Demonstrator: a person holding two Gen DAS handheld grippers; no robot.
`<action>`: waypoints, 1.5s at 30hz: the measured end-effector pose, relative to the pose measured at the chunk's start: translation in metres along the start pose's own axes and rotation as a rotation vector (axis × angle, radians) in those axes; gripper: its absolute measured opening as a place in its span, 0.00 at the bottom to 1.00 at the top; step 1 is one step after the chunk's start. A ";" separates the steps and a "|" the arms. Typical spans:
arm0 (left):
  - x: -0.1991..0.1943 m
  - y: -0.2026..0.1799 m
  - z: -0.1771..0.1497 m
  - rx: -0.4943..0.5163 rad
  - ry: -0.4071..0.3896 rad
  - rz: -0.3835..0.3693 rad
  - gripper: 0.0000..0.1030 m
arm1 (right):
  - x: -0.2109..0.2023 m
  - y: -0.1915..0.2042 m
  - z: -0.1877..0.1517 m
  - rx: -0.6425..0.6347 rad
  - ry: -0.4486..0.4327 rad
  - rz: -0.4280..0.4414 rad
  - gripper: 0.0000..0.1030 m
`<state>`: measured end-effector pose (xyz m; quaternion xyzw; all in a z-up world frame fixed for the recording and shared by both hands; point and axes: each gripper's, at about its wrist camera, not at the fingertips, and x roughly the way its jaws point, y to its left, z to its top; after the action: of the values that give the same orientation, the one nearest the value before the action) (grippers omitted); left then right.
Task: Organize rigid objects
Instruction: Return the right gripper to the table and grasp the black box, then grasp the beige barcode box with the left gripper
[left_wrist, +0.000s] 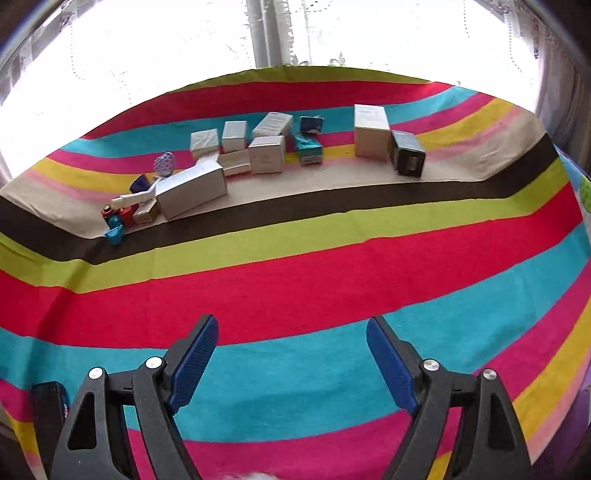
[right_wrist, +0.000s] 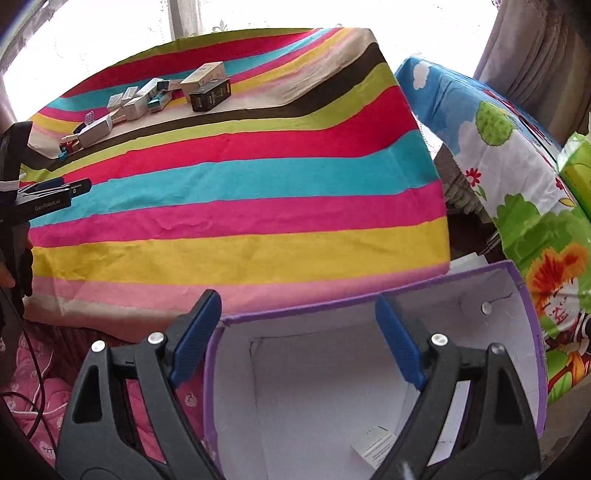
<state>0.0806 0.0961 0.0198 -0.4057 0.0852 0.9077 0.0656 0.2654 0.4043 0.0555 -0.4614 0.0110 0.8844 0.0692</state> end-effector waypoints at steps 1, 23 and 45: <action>0.005 0.013 0.001 -0.025 0.001 0.016 0.81 | 0.006 0.008 0.010 -0.010 -0.002 0.017 0.85; 0.019 0.059 0.001 -0.259 0.037 -0.208 1.00 | 0.243 0.149 0.273 0.138 0.044 -0.064 0.87; 0.103 -0.067 0.113 0.035 0.144 -0.202 1.00 | 0.191 0.063 0.202 0.091 -0.058 -0.035 0.41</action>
<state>-0.0571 0.1906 0.0104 -0.4753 0.0641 0.8633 0.1572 -0.0148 0.3806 0.0126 -0.4323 0.0411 0.8946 0.1059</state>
